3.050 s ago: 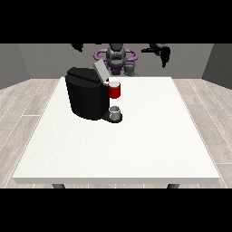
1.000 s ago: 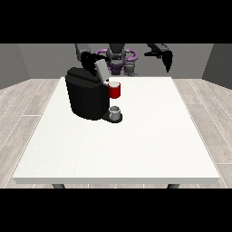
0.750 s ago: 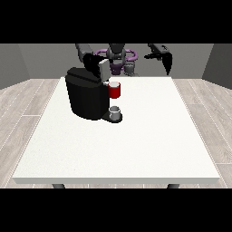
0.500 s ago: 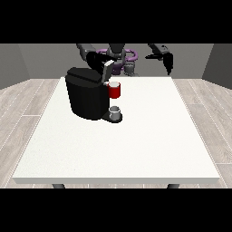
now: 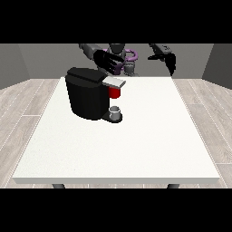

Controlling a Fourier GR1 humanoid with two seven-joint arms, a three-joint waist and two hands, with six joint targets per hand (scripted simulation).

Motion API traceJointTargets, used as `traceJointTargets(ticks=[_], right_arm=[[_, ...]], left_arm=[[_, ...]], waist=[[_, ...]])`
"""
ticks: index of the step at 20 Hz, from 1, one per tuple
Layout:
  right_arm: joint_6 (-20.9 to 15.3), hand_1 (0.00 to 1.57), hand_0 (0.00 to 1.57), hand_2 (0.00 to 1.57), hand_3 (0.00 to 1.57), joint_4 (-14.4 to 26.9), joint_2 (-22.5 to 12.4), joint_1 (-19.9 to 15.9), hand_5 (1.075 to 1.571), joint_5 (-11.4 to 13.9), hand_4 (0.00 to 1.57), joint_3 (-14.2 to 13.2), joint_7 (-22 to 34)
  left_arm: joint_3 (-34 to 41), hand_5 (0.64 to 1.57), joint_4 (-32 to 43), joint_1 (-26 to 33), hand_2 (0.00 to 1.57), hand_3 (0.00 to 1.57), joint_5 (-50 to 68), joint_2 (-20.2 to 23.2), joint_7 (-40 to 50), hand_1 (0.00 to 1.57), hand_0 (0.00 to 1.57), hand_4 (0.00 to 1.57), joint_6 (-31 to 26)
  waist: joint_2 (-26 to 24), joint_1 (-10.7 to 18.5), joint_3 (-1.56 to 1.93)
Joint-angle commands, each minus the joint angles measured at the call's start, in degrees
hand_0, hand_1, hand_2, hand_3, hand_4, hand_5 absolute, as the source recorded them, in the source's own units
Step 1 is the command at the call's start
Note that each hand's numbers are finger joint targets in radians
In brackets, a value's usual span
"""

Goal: Insert the coffee pod into the coffee machine and close the lid

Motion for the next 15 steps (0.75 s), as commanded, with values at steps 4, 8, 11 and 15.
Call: traceJointTargets(ticks=[4,8,11,15], right_arm=[[0.93,0.0,0.0,0.0,0.0,-2.02,4.59,2.9,1.571,-0.03,0.03,2.47,-0.57],[2.87,0.0,0.0,0.0,0.0,-5.05,5.38,6.46,1.571,-3.24,0.26,5.17,-2.98],[1.79,0.0,0.0,0.0,0.0,-9.3,5.43,13.28,1.571,-10.35,0.27,9.58,-5.17],[3.77,0.0,0.0,0.0,0.0,-11.1,5.46,22.91,1.571,-11.48,0.16,8.84,-6.79]], left_arm=[[-1.38,1.571,0.3,2.08,0.0,0.0,-1.39,-0.62,-0.83,0.0,0.0,0.2,1.33],[-0.81,1.571,0.99,4.4,0.0,0.0,-0.34,-0.64,-4.05,0.0,0.0,0.17,0.13],[-1.16,1.571,3.78,5.19,0.0,0.0,-1.4,-2.84,-6.92,0.0,0.0,0.25,2.14],[0.93,1.571,3.04,6.63,0.0,0.0,-0.11,-1.64,-5.06,0.0,0.0,0.19,2.85]], waist=[[-4.56,-2.23,0.01],[-6.58,-2.87,0.01],[-8.21,-5.49,0.01],[-11.27,-10.2,0.02]])
